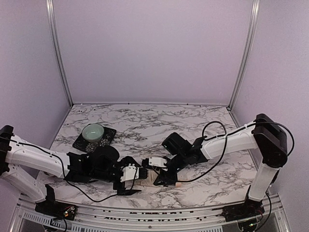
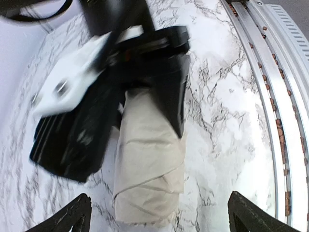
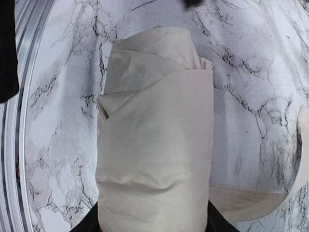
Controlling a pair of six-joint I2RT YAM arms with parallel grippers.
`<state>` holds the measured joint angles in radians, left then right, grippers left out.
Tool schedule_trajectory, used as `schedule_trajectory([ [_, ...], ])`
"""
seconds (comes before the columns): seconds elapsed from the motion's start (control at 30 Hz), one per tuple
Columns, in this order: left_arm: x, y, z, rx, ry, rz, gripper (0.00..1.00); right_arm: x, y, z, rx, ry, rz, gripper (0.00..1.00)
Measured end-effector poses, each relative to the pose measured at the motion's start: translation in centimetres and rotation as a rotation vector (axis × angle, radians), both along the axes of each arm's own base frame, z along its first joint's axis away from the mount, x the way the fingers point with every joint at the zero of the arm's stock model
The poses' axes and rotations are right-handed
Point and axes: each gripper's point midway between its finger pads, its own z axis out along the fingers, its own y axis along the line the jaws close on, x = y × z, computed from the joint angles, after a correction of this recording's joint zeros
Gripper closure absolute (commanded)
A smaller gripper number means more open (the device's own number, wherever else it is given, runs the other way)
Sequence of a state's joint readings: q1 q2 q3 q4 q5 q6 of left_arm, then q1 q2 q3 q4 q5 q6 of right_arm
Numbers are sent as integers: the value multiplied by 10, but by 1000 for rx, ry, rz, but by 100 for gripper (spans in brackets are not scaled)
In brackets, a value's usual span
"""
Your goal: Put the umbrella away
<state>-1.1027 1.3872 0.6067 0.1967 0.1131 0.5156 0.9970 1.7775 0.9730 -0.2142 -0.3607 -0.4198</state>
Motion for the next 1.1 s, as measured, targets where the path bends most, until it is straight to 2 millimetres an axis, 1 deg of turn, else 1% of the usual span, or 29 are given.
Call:
schedule_trajectory([
  [0.03,-5,-6,2,4,-49,-21,1,1,0,0,9,45,-3,77],
  [0.1,-8,-14,-3,38,-124,-44,1,3,0,0,27,131,-12,78],
  [0.2,-5,-19,-20,114,-186,-52,1,5,0,-2,55,276,-27,79],
  [0.3,7,-24,-36,188,-237,-35,1,5,2,-3,76,376,-23,79],
  [0.37,16,-26,-44,235,-270,-26,1,-1,3,-2,93,437,-4,79],
  [0.43,25,-34,-44,254,-296,-14,2,-5,3,-2,97,484,9,80],
  [0.47,29,-37,-43,263,-299,-9,4,-8,4,-3,99,516,15,80],
  [0.5,30,-39,-45,276,-297,-10,9,-7,3,-2,103,534,15,80],
  [0.57,33,-43,-47,297,-287,-14,21,-5,2,-2,112,571,13,80],
  [0.6,34,-44,-49,309,-275,-17,28,-3,2,-2,114,586,9,80],
  [0.67,33,-45,-53,320,-239,-21,41,0,0,-2,120,612,-1,79],
  [0.73,32,-44,-56,326,-205,-26,50,4,-1,-1,130,635,-9,74],
  [0.8,31,-43,-58,321,-163,-30,55,4,-2,-1,137,648,-13,66],
  [0.87,29,-43,-58,317,-121,-36,60,5,-2,0,138,653,-17,54],
  [0.93,29,-44,-58,315,-77,-46,64,6,-2,1,139,663,-29,46],
  [1.03,26,-45,-61,315,-1,-63,69,13,-6,4,150,665,-69,39],
  [1.1,26,-45,-64,320,45,-63,70,23,-13,12,172,636,-113,35],
])
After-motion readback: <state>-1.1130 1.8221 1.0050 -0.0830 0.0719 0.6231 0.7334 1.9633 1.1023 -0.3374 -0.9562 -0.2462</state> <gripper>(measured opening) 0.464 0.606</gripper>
